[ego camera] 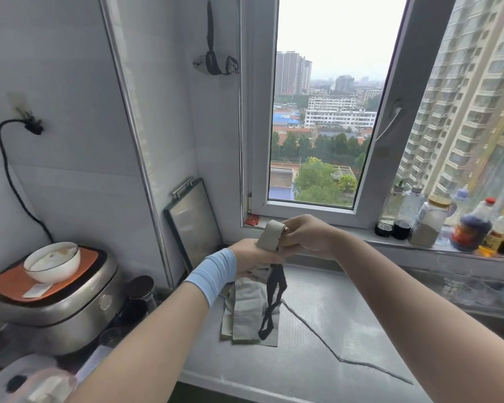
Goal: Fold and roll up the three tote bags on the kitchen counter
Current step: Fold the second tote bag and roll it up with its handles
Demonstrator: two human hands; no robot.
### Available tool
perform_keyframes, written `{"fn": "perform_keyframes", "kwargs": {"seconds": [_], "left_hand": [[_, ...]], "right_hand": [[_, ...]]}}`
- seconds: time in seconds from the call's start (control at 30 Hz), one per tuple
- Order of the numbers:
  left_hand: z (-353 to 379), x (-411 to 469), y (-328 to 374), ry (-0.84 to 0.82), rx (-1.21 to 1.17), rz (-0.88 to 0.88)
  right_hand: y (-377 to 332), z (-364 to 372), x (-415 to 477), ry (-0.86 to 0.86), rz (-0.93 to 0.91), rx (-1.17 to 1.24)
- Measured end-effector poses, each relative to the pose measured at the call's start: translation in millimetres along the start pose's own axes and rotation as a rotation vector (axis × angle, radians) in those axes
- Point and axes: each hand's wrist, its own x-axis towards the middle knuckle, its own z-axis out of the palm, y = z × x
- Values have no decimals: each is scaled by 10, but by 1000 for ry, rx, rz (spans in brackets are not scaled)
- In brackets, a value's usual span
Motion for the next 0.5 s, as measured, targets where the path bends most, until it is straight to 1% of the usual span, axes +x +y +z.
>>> {"fn": "perform_keyframes", "kwargs": {"seconds": [0.03,0.07,0.1,0.13,0.2,0.27,0.37,0.5], "left_hand": [[-16,22,-9,53,8,27],[-22,37,2,93,29,51],[-13,48,29,119,63,73],[1,57,58,139,108,98],[44,54,132,163,205,128],[74,30,172,157,251,146],[104,-6,147,111,167,179],[135,-15,153,188,91,307]], "right_hand": [[10,-26,6,-107,10,122],[23,-37,24,-178,22,202],[30,-33,51,-182,28,206],[25,-9,74,-134,25,160],[1,56,104,21,-1,72],[-29,81,114,99,-31,58],[-55,51,100,180,-91,67],[-62,13,62,225,-161,100]]}}
